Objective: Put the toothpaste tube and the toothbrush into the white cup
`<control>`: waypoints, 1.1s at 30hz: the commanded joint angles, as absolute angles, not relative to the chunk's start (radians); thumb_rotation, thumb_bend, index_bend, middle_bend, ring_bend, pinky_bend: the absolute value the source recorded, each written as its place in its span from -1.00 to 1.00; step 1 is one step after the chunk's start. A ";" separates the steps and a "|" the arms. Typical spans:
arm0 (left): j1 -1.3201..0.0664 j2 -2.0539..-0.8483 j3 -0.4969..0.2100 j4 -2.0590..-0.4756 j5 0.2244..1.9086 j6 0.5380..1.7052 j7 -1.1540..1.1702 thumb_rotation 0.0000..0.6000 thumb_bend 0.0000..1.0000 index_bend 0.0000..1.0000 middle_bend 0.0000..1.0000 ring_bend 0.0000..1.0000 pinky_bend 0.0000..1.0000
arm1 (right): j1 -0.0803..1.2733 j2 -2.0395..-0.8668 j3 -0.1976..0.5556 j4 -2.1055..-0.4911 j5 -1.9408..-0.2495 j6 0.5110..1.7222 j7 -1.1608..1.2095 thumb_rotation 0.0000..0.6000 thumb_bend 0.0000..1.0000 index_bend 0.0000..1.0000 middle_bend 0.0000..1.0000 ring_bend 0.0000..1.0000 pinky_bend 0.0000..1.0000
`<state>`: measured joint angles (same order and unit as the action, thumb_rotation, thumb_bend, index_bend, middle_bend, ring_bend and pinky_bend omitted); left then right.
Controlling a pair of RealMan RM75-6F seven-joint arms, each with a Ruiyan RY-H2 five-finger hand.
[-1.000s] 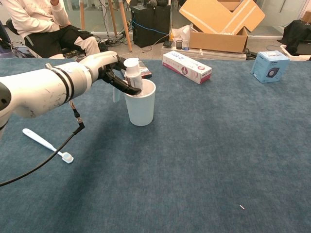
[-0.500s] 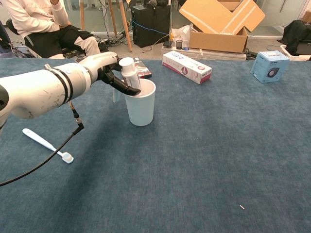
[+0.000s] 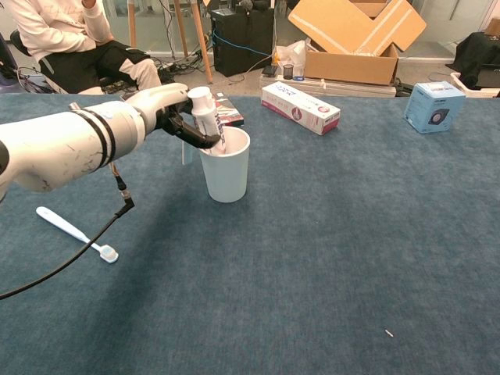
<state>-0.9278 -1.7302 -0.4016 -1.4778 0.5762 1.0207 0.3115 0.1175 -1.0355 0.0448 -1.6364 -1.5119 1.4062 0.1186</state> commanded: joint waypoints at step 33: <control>-0.877 -1.656 -0.402 -1.559 0.601 1.035 0.267 1.00 -0.21 -0.52 -1.00 -1.00 -1.00 | 0.123 -1.040 0.044 -1.638 -1.507 1.394 0.106 1.00 -0.92 -0.73 -1.00 -1.00 -0.64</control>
